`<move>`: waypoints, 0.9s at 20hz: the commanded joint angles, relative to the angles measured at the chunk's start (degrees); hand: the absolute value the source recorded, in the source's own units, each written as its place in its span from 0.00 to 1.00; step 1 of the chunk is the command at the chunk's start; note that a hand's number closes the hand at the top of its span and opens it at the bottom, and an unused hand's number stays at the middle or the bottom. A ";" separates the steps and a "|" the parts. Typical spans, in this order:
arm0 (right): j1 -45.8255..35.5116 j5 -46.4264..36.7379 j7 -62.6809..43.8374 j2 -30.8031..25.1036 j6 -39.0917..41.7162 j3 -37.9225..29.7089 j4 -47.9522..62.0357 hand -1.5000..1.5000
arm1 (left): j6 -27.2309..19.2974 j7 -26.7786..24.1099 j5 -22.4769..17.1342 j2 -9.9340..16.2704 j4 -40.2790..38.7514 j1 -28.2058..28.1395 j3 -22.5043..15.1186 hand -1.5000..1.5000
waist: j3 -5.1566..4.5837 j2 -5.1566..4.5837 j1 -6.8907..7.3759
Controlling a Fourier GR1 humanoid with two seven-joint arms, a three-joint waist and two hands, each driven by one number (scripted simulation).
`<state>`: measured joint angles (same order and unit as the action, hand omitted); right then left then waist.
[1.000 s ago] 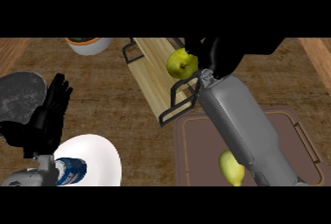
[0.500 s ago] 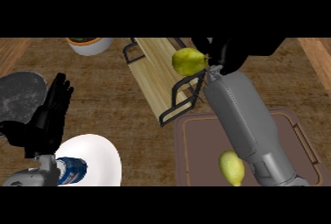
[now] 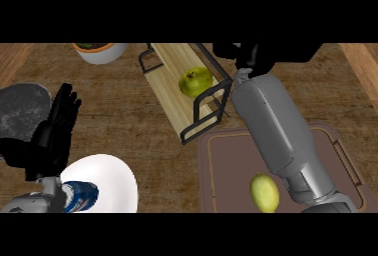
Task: Pick the pear from the tray and place it in the tiered shelf
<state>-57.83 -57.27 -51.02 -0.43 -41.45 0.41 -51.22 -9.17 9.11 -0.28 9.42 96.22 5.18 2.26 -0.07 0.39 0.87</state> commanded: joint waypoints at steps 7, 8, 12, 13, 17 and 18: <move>2.86 -8.89 -9.61 -0.13 -2.16 -1.21 -14.98 0.00 | 1.17 0.24 -0.77 0.97 0.71 -2.38 1.81 0.50 | 0.03 0.21 -1.61; 3.14 -8.77 -9.45 -0.79 -2.33 -2.22 -17.29 0.00 | 0.81 -0.75 -0.52 0.92 -1.40 -0.49 2.32 0.50 | 0.03 0.14 -1.93; 11.04 -11.57 -15.15 -0.65 3.51 -3.90 -29.46 0.00 | 0.97 -0.30 -1.10 1.46 -1.46 -1.51 3.59 0.50 | 0.03 0.47 -2.92; 13.49 -12.85 -16.41 0.09 4.80 -3.44 -33.12 0.00 | 0.38 1.77 -0.05 0.95 3.52 -3.21 1.74 0.50 | 0.07 0.60 -2.53; 25.89 -13.37 -16.98 0.38 9.57 -0.40 -49.12 0.00 | 1.07 -1.49 -0.40 0.56 0.02 -3.47 2.42 0.50 | 0.04 0.56 -3.52; 28.37 -12.04 -16.42 0.39 12.01 -0.13 -53.87 0.00 | 0.83 0.78 -1.70 1.49 0.41 -2.13 4.35 0.50 | 0.06 0.61 -3.65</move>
<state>-38.62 -68.83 -62.26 -0.58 -35.32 -1.92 -91.21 -8.47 9.64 -1.14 10.44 97.25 2.74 5.16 -0.02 0.91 -2.12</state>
